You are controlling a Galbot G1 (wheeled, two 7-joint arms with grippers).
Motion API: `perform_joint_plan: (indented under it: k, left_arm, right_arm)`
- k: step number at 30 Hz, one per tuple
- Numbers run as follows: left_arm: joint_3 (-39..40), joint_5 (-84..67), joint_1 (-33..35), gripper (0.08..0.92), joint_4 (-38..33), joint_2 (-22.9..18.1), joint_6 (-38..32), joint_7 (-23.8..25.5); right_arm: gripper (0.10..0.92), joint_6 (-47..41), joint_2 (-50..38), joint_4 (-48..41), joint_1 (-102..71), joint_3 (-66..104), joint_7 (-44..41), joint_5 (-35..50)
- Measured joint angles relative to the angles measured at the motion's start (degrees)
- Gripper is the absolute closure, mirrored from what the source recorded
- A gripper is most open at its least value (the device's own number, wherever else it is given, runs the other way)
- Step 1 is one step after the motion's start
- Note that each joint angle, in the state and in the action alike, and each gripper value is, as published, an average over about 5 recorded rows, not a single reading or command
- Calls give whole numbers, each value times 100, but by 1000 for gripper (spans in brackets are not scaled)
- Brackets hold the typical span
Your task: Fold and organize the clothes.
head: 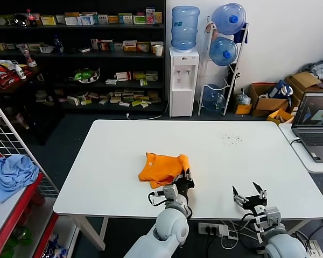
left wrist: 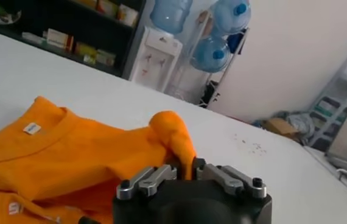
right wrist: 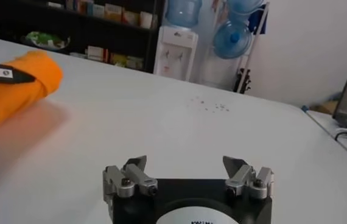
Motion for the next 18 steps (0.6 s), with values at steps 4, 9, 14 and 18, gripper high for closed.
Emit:
perform_joint_plan:
  k: [4, 9, 14, 18]
  left_arm:
    - [98, -10, 46, 650, 7, -110, -294, 223]
    - [162, 109, 141, 502, -183, -30, -648, 605]
    - [53, 433, 357, 355, -486, 480, -1118, 1028]
    - [-161, 771, 630, 244, -747, 1055, -1486, 1223]
  right_arm:
    - [203, 6, 33, 5, 5, 18, 33, -1]
    - [203, 28, 99, 43, -8, 85, 34, -6]
    - [203, 48, 183, 57, -35, 176, -34, -8]
    - [203, 14, 280, 115, -24, 285, -144, -21]
